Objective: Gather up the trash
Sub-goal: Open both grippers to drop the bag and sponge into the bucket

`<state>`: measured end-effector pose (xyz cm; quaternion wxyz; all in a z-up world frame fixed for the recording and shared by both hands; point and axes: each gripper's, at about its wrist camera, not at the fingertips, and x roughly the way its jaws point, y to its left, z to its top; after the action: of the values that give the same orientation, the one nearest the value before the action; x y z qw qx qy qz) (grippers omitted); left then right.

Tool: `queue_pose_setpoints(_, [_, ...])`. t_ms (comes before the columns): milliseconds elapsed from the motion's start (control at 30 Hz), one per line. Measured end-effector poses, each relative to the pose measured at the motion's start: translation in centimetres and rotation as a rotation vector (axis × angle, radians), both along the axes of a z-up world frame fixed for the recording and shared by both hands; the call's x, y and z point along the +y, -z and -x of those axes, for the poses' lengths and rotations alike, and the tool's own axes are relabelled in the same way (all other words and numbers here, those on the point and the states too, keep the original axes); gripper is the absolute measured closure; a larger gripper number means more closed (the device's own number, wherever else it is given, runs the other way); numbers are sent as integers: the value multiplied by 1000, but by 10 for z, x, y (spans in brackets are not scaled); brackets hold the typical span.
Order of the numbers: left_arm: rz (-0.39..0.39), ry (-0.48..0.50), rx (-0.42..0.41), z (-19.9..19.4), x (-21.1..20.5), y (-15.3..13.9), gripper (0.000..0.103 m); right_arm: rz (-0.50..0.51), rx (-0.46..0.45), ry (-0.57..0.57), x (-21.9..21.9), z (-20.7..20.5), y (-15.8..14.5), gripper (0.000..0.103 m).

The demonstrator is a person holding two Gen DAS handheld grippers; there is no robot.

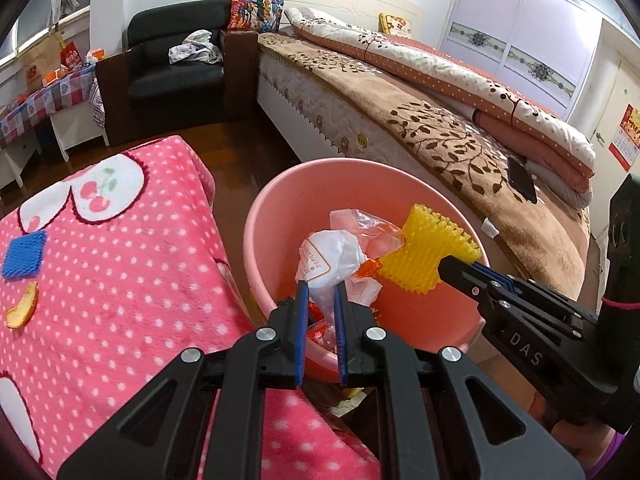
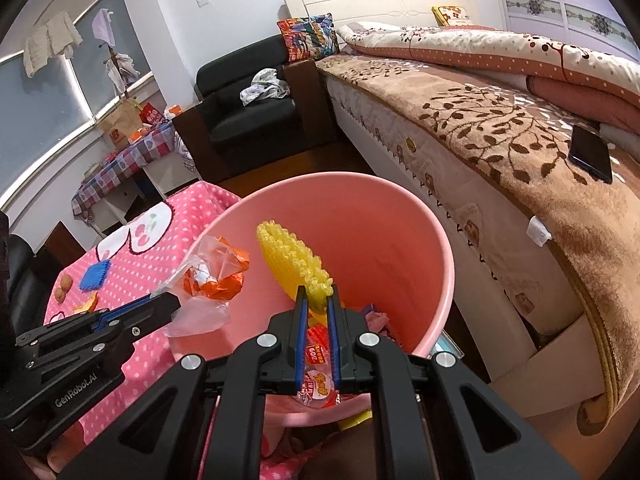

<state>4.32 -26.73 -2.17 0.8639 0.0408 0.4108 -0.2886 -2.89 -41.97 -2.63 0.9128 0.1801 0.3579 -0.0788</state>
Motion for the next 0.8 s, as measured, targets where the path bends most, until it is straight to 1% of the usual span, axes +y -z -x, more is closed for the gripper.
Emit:
queue_pose_setpoints(233, [10,16,1,1,-3,0,88,1,4,4,-2,-1,3,94])
queue_pose_setpoints(300, [13,22,-1,1,-3,-2,81,0,6,6,-1,0,4,94])
queue_pose_setpoints(333, [14,22,-4,2,-3,-3,79,1,7,8,-1,0,4,94])
queue_pose_setpoints(400, [15,24,-11,3,-3,-4,74,1,8,10,-2,0,4,91])
queue_pose_setpoints(467, [18,27,-19,4,-3,-7,72,1,8,13,-2,0,4,83])
queue_pose_setpoints(533, [21,28,-29,6,-1,-9,72,3,7,12,-1,1,3,82])
queue_pose_setpoints(633, [25,29,-37,8,0,-12,71,9,5,13,0,2,2,74])
queue_pose_setpoints(800, [33,23,-40,9,3,-15,71,14,4,16,2,3,1,70])
